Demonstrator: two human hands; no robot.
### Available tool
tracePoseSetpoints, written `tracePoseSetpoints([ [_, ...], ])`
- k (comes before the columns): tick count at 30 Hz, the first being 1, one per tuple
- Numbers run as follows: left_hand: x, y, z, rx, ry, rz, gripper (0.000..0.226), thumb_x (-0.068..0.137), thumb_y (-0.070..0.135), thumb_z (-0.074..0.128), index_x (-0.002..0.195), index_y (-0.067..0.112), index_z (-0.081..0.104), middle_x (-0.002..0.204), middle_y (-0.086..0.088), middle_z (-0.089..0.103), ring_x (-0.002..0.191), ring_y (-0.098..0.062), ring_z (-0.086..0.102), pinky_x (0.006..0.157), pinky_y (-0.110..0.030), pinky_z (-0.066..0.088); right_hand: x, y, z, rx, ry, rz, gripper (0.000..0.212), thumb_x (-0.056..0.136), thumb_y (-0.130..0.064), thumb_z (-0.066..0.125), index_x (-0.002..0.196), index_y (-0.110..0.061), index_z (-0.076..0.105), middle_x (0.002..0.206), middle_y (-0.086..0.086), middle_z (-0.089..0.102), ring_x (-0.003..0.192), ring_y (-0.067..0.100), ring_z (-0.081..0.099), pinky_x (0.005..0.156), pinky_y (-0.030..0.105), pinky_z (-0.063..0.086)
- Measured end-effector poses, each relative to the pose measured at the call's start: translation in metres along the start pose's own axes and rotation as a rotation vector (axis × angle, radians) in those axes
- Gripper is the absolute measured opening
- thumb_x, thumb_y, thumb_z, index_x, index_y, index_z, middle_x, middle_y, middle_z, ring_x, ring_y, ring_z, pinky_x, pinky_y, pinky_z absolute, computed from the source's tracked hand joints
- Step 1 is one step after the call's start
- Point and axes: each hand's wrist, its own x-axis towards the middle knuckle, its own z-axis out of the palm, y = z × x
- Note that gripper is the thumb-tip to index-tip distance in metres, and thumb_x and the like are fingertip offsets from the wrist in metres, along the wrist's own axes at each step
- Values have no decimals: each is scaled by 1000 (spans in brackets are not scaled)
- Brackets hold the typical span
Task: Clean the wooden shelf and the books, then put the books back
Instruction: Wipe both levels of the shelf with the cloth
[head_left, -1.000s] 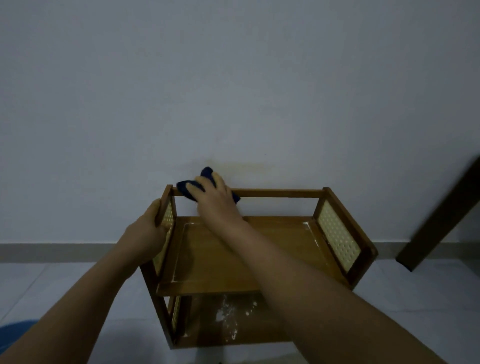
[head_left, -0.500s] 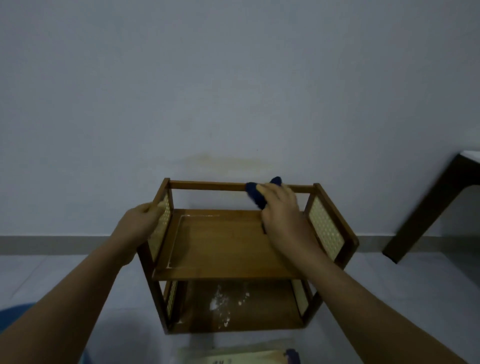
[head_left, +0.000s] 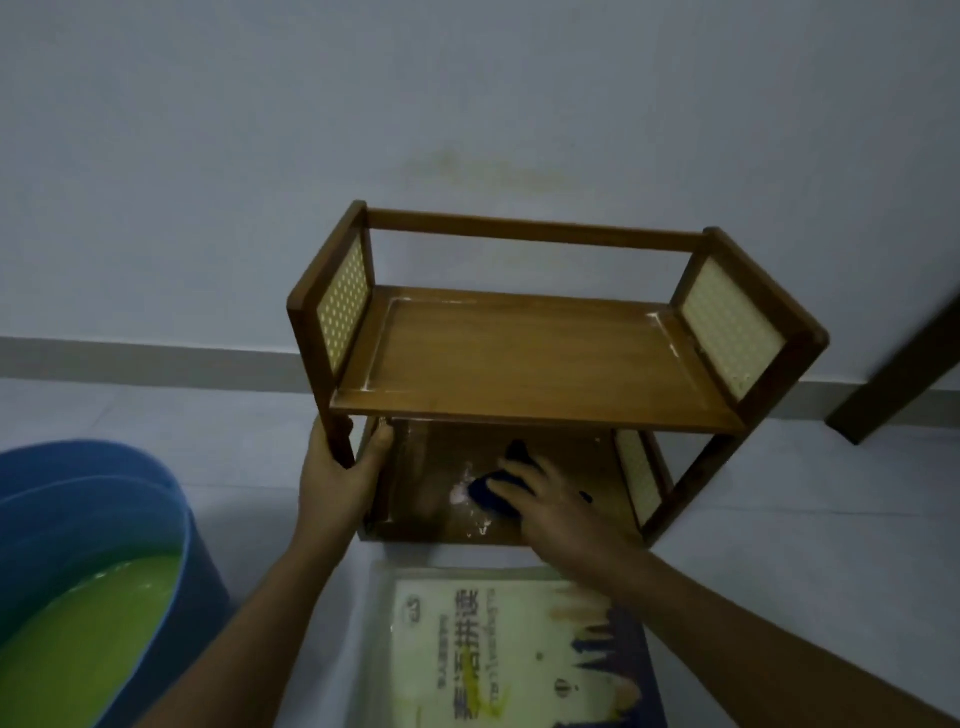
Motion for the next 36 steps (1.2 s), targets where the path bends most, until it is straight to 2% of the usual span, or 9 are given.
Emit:
tracePoseSetpoints([
  [4,15,-34,9,-57,-36,-101,29,92,18,59,113,38,51,100,25,56,91,9,52,71,-15,41,16,63,27,18,-26,327,62,87,0,53,144,-18,38,154,10,31,142,38,23,109,50,33],
  [10,23,-78,18,-82,34,-226,42,100,17,44,141,26,42,121,3,60,106,-15,59,83,-32,51,45,35,80,-102,-106,882,61,90,-19,44,147,-13,24,150,16,28,139,44,19,115,54,17],
  [13,20,-89,23,-52,89,-207,45,98,10,46,140,26,43,118,6,60,95,-5,60,75,-29,52,86,-38,101,-25,-119,633,69,88,-20,52,148,-13,19,151,17,25,139,50,12,111,65,9],
  [16,15,-94,24,-9,139,-183,51,96,7,49,142,29,42,117,7,60,99,-9,61,81,-33,53,103,-93,102,250,-143,290,63,89,-14,50,146,-23,24,156,4,19,144,41,-4,116,57,10],
  [20,14,-94,23,-12,126,-203,52,97,6,47,143,27,39,118,5,57,89,-3,58,67,-24,49,87,-33,95,170,-166,181,66,87,-6,46,147,-27,25,157,2,21,145,38,7,110,54,28],
  [22,14,-93,24,-18,119,-207,50,98,8,45,144,27,38,117,4,57,87,0,55,64,-23,47,66,21,85,119,-94,431,67,87,-4,41,146,-30,23,157,4,19,143,40,11,102,54,37],
  [27,13,-93,28,-66,139,-223,50,98,5,44,143,28,40,120,2,58,100,-15,58,72,-28,50,49,44,55,71,-176,1055,61,97,-15,35,152,-18,6,159,11,7,143,45,0,113,55,18],
  [33,10,-89,28,-73,153,-205,54,93,1,50,141,26,44,119,-1,61,106,-19,58,83,-37,52,104,-107,85,341,-339,338,60,94,-29,48,148,-26,20,160,1,9,144,40,-11,115,61,9],
  [36,12,-88,21,-54,71,-234,53,95,5,50,141,30,41,111,2,61,101,-20,60,78,-35,53,87,-82,71,331,-365,335,64,92,-19,48,149,-24,19,160,-2,6,145,39,-6,117,55,8],
])
